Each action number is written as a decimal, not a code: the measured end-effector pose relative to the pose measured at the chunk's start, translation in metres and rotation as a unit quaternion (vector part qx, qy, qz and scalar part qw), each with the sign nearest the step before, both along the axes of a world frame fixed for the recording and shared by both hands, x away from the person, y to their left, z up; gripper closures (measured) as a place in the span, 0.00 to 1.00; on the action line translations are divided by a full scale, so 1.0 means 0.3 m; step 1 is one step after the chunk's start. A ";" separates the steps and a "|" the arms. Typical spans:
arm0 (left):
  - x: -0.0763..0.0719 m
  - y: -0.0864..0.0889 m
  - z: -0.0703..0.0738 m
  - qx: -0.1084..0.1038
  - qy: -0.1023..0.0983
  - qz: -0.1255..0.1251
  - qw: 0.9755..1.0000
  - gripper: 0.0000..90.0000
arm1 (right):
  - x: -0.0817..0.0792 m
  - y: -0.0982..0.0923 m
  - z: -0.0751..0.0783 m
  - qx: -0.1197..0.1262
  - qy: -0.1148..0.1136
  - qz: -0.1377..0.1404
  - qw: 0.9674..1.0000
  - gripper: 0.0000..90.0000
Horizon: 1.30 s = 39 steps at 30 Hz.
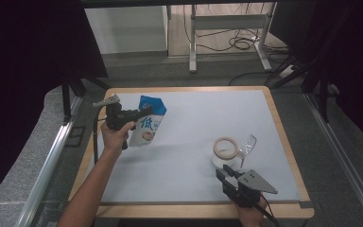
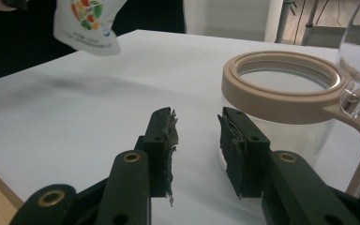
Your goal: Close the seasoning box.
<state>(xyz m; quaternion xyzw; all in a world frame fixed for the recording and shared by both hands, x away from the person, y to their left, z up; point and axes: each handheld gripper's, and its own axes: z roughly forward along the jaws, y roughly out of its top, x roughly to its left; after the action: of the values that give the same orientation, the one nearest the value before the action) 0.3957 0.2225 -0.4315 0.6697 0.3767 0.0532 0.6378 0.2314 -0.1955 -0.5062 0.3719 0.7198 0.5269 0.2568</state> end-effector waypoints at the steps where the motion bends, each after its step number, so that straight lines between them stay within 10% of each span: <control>1: 0.013 0.000 -0.004 0.000 -0.003 0.004 1.000 1.00 | 0.000 0.000 0.000 -0.001 0.001 0.000 1.000 0.72; 11: 0.126 0.023 -0.101 -0.013 -0.025 0.042 0.999 0.99 | 0.000 0.014 -0.007 -0.008 0.002 0.004 1.000 0.72; 18: 0.091 0.108 -0.182 -0.025 -0.020 0.081 0.996 0.99 | 0.001 0.024 -0.010 -0.014 0.001 0.009 1.000 0.72; 27: -0.009 0.179 -0.180 0.061 -0.042 0.120 0.990 0.96 | -0.004 0.027 -0.005 -0.016 -0.004 0.010 1.000 0.71; 39: -0.041 0.190 -0.199 0.084 -0.048 0.119 0.988 0.90 | -0.007 0.023 0.000 -0.013 -0.005 0.007 1.000 0.70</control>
<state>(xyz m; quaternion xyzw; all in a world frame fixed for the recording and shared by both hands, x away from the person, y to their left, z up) 0.3834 0.2795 -0.4912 0.6683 0.4167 0.1923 0.5855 0.2294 -0.1886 -0.5063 0.3611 0.7277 0.5210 0.2618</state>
